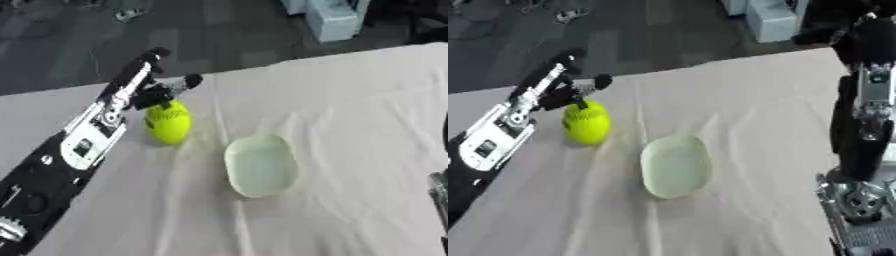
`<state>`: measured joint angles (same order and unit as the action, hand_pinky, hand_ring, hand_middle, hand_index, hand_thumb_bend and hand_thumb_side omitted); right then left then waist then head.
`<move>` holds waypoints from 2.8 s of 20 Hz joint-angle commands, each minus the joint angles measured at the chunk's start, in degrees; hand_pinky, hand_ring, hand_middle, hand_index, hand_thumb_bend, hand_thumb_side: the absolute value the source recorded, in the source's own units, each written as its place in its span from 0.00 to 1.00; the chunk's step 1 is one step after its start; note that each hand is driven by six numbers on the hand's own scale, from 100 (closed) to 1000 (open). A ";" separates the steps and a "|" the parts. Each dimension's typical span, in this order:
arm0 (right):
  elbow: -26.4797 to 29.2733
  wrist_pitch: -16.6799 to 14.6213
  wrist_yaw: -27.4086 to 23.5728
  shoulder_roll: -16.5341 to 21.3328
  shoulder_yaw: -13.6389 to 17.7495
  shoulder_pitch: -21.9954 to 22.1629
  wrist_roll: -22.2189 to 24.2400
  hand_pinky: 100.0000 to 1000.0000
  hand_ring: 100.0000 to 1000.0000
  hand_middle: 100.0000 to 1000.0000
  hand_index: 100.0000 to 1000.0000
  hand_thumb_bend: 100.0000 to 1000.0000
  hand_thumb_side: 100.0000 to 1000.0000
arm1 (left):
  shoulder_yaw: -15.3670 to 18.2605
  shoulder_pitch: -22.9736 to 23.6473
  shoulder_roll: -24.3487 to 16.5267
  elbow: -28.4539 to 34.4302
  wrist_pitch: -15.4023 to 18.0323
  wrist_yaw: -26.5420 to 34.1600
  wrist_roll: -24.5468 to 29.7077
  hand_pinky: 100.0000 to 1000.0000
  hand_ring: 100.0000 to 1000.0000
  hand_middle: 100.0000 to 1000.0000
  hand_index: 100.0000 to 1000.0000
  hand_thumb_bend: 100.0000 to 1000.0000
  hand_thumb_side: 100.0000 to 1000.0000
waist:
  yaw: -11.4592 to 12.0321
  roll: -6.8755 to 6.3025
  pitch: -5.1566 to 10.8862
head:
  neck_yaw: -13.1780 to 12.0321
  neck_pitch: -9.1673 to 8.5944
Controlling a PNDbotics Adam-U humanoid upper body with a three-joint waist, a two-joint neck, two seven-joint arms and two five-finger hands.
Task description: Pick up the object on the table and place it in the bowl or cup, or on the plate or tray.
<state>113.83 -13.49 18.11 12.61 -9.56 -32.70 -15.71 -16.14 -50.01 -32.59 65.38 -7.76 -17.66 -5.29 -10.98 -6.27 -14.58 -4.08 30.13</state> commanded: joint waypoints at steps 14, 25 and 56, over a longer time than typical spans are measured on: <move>0.76 -0.48 -0.88 -0.32 -0.08 -1.70 0.04 0.52 0.82 0.88 0.93 0.00 1.00 | 0.69 -0.12 0.28 -3.19 2.14 -3.58 0.40 0.73 0.84 1.00 0.98 0.72 0.92 | -1.53 0.54 -0.15 | -1.76 -3.15; 0.76 -0.47 -1.07 -0.52 0.03 -1.68 0.09 0.52 0.82 0.88 0.93 0.00 1.00 | 0.30 1.00 -0.02 -1.99 2.27 -4.46 0.83 0.74 0.84 1.00 0.99 0.82 0.86 | -1.12 1.06 -0.19 | -1.81 -2.45; 0.76 -0.68 -2.14 -0.78 0.05 -2.09 0.29 0.52 0.82 0.88 0.92 0.00 1.00 | 1.63 3.99 -1.30 -0.40 -1.94 -5.79 9.70 0.60 0.77 1.00 1.00 0.92 0.36 | -0.96 2.40 -1.22 | -2.15 -2.61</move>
<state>113.83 -14.02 16.17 12.03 -9.56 -33.64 -15.49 -14.66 -45.86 -33.08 64.91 -9.60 -23.15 4.05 -11.76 -4.17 -16.54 -5.66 28.10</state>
